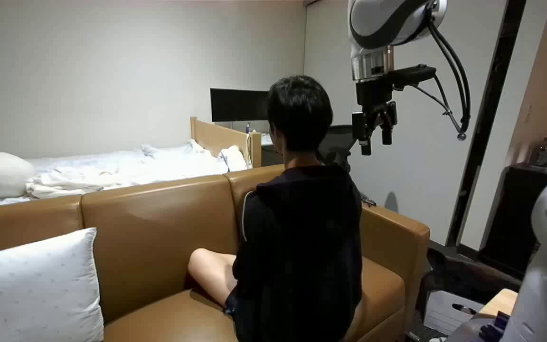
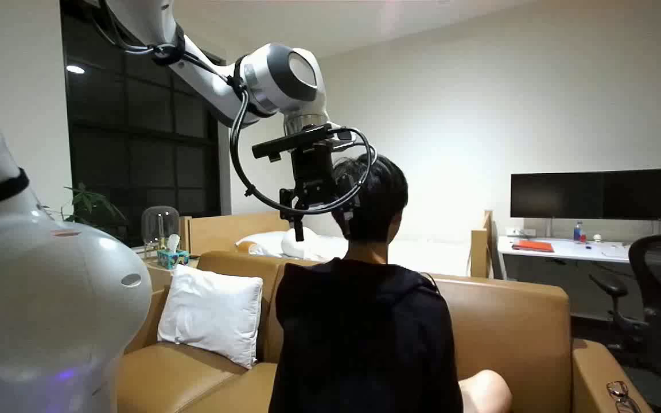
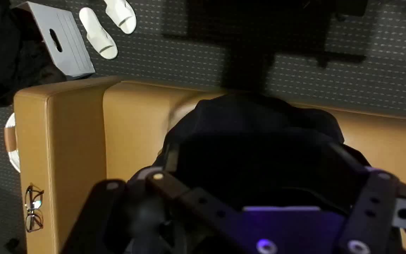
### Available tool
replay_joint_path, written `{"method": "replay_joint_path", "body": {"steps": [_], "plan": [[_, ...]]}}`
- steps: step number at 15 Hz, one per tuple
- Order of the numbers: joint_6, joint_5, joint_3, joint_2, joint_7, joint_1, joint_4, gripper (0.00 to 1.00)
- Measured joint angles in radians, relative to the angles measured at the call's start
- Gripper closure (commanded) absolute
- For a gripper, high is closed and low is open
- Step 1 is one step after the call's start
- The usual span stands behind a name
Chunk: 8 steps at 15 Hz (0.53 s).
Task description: Put the hood over his head
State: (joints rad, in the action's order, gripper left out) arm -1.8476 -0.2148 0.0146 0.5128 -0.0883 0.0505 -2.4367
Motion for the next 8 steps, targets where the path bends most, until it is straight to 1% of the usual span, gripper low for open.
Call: {"method": "replay_joint_path", "body": {"steps": [4, 8], "plan": [[-0.012, -0.008, -0.001, 0.0, -0.001, -0.008, -0.001, 0.0], [-0.077, -0.086, -0.011, 0.0, -0.059, -0.052, -0.026, 0.0]]}}
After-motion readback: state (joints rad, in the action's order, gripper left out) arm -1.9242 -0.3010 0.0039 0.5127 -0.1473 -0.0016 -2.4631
